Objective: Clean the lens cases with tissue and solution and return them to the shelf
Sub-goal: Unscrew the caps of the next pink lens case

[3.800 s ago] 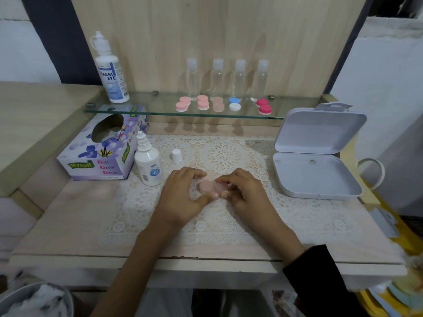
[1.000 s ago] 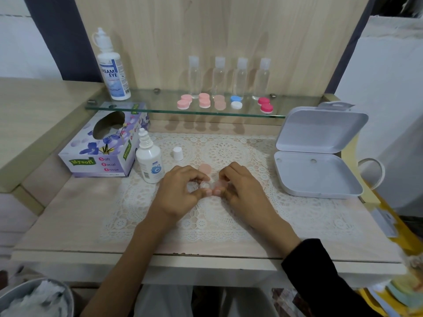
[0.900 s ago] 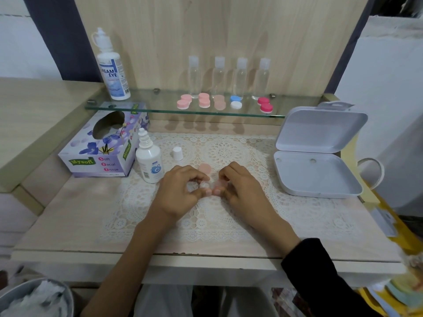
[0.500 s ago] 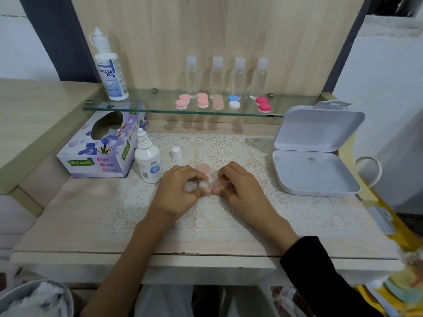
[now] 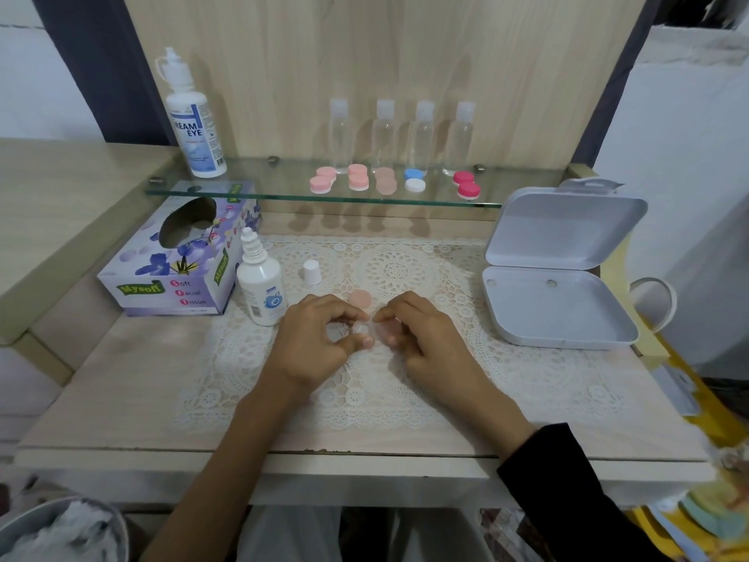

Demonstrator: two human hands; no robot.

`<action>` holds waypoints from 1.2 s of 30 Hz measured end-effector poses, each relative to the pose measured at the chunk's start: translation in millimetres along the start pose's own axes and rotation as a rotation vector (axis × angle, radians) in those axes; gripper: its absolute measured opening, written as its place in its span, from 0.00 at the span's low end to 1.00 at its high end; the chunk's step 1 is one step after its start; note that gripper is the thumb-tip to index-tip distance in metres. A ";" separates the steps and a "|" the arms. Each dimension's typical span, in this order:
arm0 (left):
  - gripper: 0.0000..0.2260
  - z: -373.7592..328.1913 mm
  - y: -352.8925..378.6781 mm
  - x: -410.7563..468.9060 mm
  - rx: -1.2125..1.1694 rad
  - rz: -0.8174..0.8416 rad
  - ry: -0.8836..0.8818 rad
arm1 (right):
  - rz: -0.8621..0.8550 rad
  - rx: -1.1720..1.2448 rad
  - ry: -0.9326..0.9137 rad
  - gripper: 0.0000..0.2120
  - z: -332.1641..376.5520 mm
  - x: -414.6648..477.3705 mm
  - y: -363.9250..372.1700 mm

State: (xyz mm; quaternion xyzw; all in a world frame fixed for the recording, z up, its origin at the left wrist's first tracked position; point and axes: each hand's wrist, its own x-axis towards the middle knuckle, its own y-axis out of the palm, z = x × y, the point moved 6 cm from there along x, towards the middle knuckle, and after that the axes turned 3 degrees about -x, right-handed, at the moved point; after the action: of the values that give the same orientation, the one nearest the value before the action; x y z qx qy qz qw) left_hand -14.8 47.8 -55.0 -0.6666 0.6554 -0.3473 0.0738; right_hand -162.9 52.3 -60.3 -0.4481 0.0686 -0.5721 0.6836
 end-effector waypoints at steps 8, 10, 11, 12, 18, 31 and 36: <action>0.13 0.0 -0.6 0.0 0.001 -0.006 0.021 | -0.079 -0.143 0.105 0.23 -7.3 0.0 -7.9; 0.13 0.7 -0.4 0.0 0.002 0.001 0.016 | -0.109 -0.145 0.158 0.26 -12.2 0.1 -10.1; 0.13 1.2 -0.3 0.0 0.003 0.002 0.014 | -0.119 -0.139 0.180 0.26 -14.1 0.0 -11.1; 0.13 1.6 -0.1 0.0 0.002 0.002 0.012 | -0.124 -0.127 0.194 0.26 -15.2 -0.1 -11.6; 0.13 2.5 0.4 -0.5 0.001 0.009 -0.006 | -0.077 -0.165 0.113 0.12 -10.2 0.9 -6.9; 0.14 1.2 0.0 -0.4 0.017 0.019 -0.005 | -0.102 -0.085 0.211 0.17 -14.3 -0.4 -11.2; 0.12 1.4 -0.3 -0.7 0.014 0.009 -0.016 | -0.060 -0.073 0.178 0.11 -10.5 -1.3 -9.4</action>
State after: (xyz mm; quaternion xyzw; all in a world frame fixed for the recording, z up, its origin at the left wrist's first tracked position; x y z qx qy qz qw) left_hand -13.7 48.0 -56.2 -0.6659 0.6554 -0.3462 0.0850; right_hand -176.5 48.3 -60.5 -0.4220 0.1366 -0.6268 0.6406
